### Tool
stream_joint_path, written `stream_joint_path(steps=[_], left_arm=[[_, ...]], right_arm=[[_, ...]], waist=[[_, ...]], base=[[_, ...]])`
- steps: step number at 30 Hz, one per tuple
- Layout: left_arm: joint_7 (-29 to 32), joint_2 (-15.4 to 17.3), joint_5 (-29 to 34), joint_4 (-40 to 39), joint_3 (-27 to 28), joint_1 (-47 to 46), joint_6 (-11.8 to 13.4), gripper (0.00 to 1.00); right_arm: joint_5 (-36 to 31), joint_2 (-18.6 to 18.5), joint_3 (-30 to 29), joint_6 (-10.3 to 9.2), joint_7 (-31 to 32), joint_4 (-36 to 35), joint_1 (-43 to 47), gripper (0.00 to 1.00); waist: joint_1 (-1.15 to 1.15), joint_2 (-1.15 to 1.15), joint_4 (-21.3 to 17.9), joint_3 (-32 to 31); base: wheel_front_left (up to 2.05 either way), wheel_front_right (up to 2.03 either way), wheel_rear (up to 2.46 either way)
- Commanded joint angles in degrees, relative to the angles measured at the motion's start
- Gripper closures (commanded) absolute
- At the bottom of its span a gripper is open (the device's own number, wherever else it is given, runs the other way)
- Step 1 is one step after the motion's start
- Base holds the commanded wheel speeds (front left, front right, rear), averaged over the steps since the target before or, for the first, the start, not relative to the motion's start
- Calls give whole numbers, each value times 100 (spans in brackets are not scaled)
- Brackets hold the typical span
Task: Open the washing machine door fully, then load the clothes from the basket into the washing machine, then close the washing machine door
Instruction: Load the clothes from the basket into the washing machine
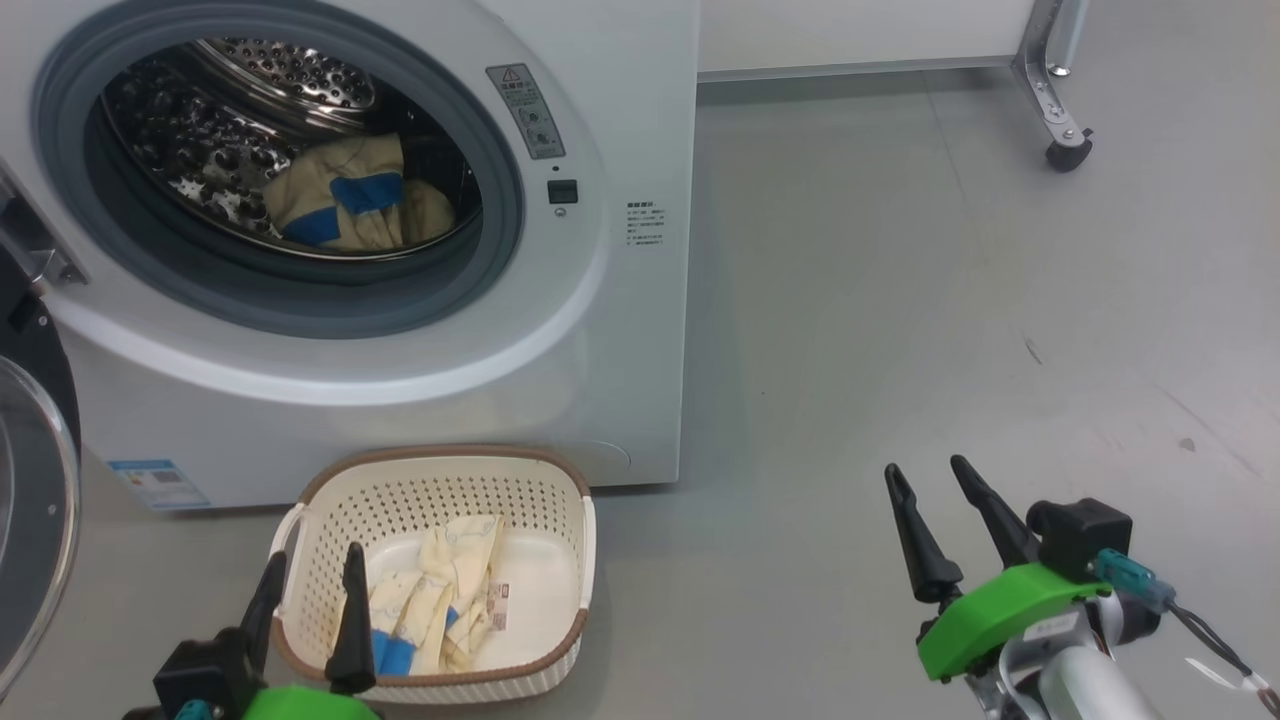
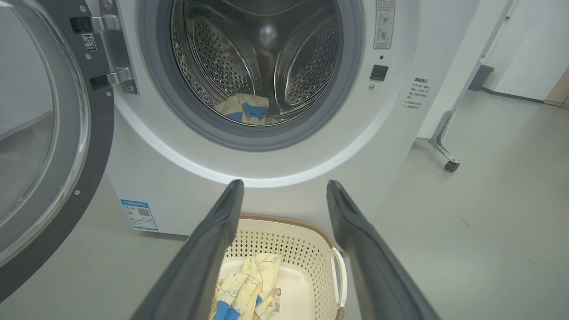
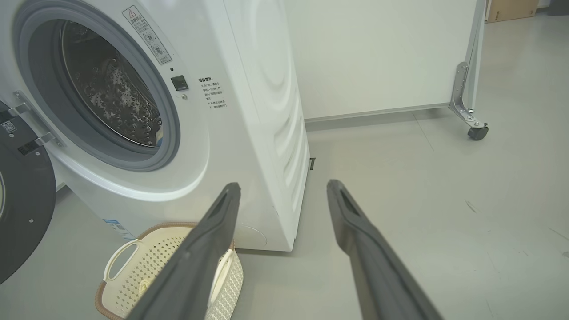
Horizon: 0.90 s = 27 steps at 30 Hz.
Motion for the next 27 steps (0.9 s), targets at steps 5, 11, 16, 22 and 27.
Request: stream_joint_path(steps=[5,11,16,22,27], left_arm=[[-38,51,48,-138,219,-265,-35,0],[-38,100,42,-114,182,-326,-36,0],[-38,124,38,-96,149,-475,-37,0],[-38,157,10,-59,71,-742,-37,0],[-38,222,-31,169,-114,-1170,-37,0]], right_arm=[[36,-7,140,1,-56,-163,-174,0],[32,-7,90,1,-56,-189,-182,0],[11,-7,38,1,-56,-240,-232,0],[-50,-7,-46,1,-56,-309,-350,0],[-108,-7,-164,1,-56,-382,-487,0]], waist=[[0,0,-33,37],[0,0,-91,169],[0,0,-120,398],[0,0,-131,861],[0,0,-100,1487]], base=[[0,0,0],[0,0,0],[0,0,0],[0,0,0],[0,0,0]])
